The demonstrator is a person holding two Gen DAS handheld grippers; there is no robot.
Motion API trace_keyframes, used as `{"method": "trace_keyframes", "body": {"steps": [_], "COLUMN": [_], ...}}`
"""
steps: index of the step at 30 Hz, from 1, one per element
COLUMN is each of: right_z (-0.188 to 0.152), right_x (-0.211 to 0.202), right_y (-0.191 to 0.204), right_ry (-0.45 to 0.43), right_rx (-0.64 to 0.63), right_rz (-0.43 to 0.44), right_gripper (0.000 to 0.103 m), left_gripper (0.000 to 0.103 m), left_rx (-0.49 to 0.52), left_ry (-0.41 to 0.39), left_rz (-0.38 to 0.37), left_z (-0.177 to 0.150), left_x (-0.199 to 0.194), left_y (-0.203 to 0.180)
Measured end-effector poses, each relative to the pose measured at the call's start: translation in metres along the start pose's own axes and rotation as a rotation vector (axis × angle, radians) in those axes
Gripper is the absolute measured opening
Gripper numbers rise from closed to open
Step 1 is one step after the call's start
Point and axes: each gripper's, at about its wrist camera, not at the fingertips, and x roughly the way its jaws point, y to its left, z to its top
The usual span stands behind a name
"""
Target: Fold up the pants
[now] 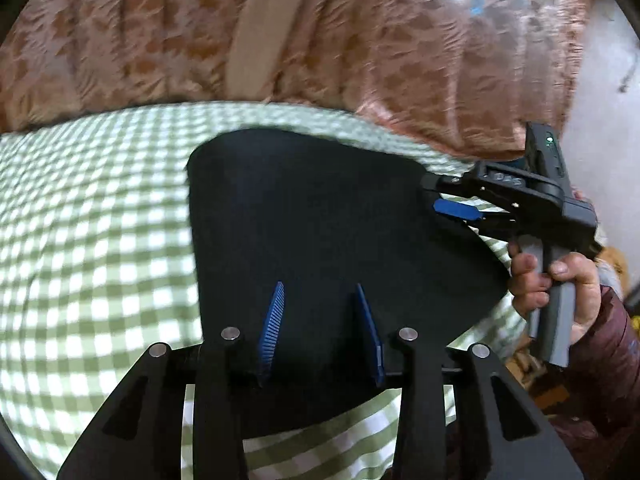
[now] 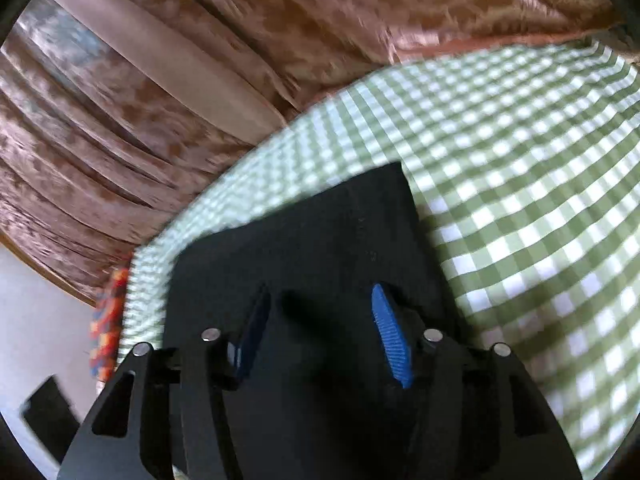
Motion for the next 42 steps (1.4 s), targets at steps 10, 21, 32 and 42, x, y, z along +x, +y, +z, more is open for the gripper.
{"method": "trace_keyframes", "body": {"steps": [10, 21, 32, 42], "right_z": [0.001, 0.034, 0.054, 0.055], "right_x": [-0.021, -0.021, 0.043, 0.037], "right_y": [0.001, 0.046, 0.000, 0.000], "right_ry": [0.005, -0.042, 0.057, 0.054], "right_rx": [-0.042, -0.123, -0.041, -0.054], "right_rz": [0.049, 0.004, -0.113, -0.112], "right_gripper": [0.044, 0.062, 0.062, 0.068], "left_gripper": [0.036, 0.036, 0.036, 0.055], "left_rx": [-0.023, 0.040, 0.058, 0.032], "left_ry": [-0.042, -0.062, -0.012, 0.003], "left_rz": [0.138, 0.252, 0.281, 0.270], "left_z": [0.022, 0.049, 0.053, 0.046], "left_x": [-0.009, -0.003, 0.025, 0.035], "left_y": [-0.002, -0.012, -0.011, 0.000]}}
